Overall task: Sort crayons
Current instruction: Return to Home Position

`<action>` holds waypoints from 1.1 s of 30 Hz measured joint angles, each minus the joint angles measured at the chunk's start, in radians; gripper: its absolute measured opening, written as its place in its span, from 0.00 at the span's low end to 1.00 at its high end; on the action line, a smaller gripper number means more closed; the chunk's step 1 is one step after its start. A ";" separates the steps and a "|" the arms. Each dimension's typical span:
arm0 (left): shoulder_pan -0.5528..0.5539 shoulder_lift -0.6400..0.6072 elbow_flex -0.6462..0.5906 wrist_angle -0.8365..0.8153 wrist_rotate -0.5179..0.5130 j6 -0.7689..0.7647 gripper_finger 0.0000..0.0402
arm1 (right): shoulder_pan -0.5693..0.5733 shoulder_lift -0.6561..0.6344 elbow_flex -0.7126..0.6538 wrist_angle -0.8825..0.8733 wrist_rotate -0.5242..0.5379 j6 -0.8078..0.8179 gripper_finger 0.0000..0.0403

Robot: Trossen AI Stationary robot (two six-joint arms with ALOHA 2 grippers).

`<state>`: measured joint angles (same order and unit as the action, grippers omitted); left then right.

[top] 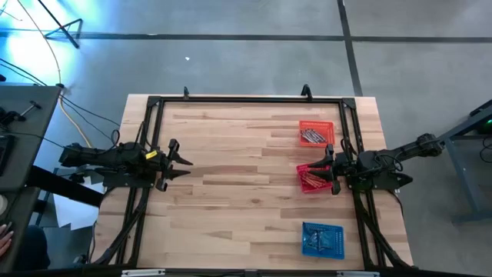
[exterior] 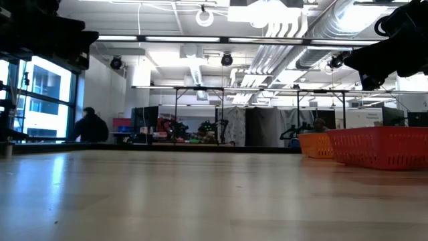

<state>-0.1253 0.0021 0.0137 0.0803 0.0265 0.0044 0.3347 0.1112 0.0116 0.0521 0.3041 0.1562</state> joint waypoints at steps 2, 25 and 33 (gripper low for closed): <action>-0.001 0.002 0.000 -0.017 0.005 0.000 0.32 | 0.000 0.000 0.000 0.000 0.000 0.000 0.23; -0.048 0.002 0.000 -0.076 -0.042 -0.011 0.32 | 0.000 0.000 0.000 0.000 -0.001 0.000 0.23; -0.048 0.002 0.000 -0.076 -0.042 -0.037 0.32 | 0.000 0.000 0.000 0.000 0.000 0.000 0.23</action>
<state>-0.1734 0.0036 0.0138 0.0044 -0.0150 -0.0326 0.3347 0.1112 0.0116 0.0522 0.3037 0.1561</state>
